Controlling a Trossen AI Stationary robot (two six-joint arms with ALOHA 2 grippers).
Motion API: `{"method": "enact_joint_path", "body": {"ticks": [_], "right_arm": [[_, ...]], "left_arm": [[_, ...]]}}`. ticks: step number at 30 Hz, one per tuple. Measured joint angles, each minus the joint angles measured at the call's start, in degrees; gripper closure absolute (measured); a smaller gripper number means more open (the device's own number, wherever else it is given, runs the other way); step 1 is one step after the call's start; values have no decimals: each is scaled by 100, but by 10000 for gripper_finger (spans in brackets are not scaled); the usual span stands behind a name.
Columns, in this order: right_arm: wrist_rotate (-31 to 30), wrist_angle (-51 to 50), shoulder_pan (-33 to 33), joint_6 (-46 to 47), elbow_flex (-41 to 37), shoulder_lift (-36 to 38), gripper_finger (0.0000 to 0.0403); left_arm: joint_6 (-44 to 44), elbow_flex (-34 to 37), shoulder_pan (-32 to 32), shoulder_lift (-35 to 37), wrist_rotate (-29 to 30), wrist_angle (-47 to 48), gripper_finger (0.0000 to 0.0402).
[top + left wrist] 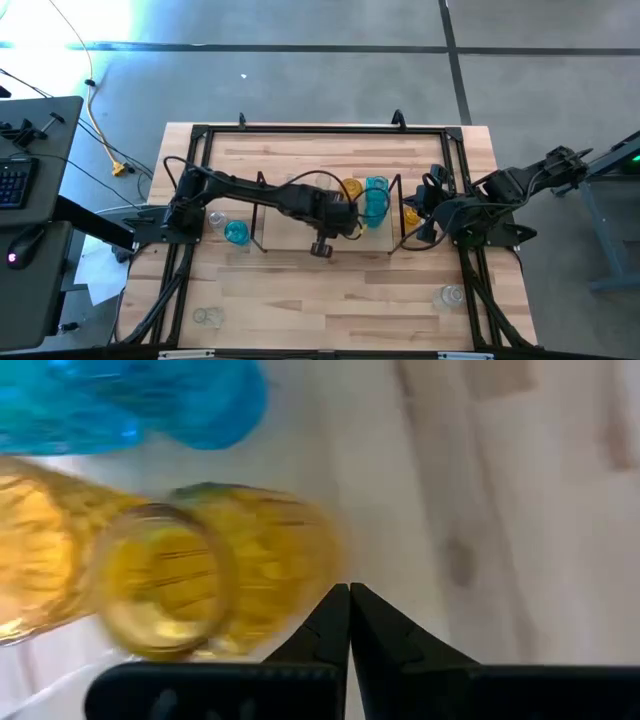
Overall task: Sort vases onto shelf
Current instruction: Put the yellow vase on the shelf aligned with the other yellow vase
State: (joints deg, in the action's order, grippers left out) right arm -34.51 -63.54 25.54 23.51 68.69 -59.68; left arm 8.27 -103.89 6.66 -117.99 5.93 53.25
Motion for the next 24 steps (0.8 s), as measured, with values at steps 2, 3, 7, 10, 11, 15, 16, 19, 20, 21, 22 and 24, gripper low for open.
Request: {"method": "enact_joint_path", "body": {"ticks": [2,3,7,10,11,15,16,19,20,21,22,24], "right_arm": [[1,-1,0,0,0,0,394],[-1,-1,0,0,0,2,394],[-3,-1,0,0,0,2,394],[-3,-3,0,0,0,1,394],[-3,-1,-1,0,0,2,394],[-3,-3,0,0,0,2,394],[-3,-3,-2,0,0,2,394],[-3,-2,0,0,0,2,394],[-3,-3,0,0,0,2,394],[-3,-3,0,0,0,2,394],[-3,-3,0,0,0,2,394],[-3,-5,0,0,0,2,394]], "left_arm": [[-15,6,-48,-2,7,-93,401],[-15,6,-77,-2,13,-137,401],[101,6,-160,-2,15,-312,401],[230,6,-188,-2,23,-446,401],[251,6,-199,-2,25,-448,401],[278,7,-246,-39,23,-513,401],[278,8,-254,-39,20,-476,401],[297,6,-251,-15,-163,-154,401],[292,6,-247,-13,-282,43,401],[276,6,-243,-13,-318,215,402],[229,6,-241,-13,-311,360,401],[114,6,-239,-55,-177,440,401]]}}
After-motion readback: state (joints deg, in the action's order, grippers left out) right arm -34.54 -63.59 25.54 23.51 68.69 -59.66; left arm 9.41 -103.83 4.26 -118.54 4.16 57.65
